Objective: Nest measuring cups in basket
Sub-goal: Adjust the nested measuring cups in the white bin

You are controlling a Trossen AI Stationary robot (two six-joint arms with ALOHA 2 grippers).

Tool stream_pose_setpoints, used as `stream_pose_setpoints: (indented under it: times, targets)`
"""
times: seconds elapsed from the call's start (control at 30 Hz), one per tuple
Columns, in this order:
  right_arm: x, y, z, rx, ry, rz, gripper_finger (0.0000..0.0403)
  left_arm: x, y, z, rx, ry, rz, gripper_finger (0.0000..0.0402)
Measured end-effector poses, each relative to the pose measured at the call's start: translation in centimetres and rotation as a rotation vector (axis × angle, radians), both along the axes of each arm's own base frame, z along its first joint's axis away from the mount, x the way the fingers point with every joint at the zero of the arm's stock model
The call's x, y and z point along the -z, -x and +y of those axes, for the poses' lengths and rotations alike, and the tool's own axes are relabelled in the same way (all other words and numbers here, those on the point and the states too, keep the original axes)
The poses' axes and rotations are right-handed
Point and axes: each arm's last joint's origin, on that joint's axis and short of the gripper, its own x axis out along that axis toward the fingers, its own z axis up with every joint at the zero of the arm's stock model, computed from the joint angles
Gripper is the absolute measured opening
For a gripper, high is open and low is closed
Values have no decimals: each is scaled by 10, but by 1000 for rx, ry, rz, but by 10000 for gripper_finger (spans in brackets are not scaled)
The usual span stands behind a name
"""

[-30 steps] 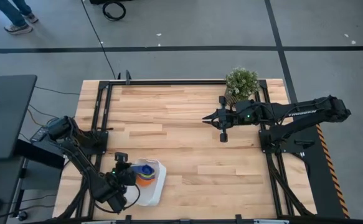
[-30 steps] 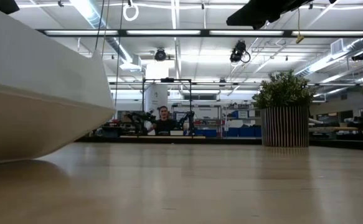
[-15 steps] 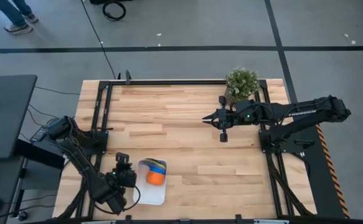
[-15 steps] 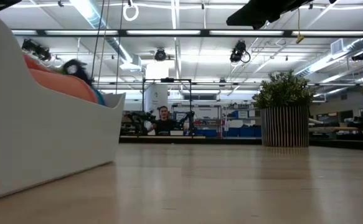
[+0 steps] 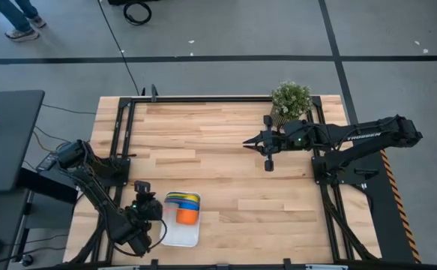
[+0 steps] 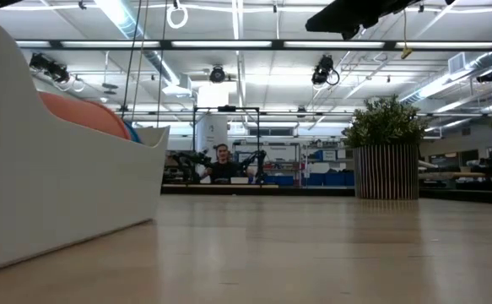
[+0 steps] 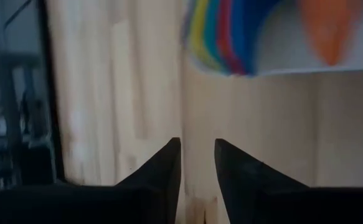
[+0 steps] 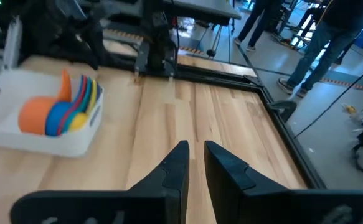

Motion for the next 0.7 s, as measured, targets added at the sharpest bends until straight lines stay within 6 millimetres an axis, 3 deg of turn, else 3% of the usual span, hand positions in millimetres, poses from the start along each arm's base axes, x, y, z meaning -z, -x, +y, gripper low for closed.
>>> stream_pose_setpoints:
  times: [0.27,0.7]
  targets:
    - [-5,-2,3,-60,-139,-55,57,-20,9,17,-236,28,-135,105]
    - [-17,-4,4,-80,-186,-192,57,-86,29,63,-460,324,-575,105]
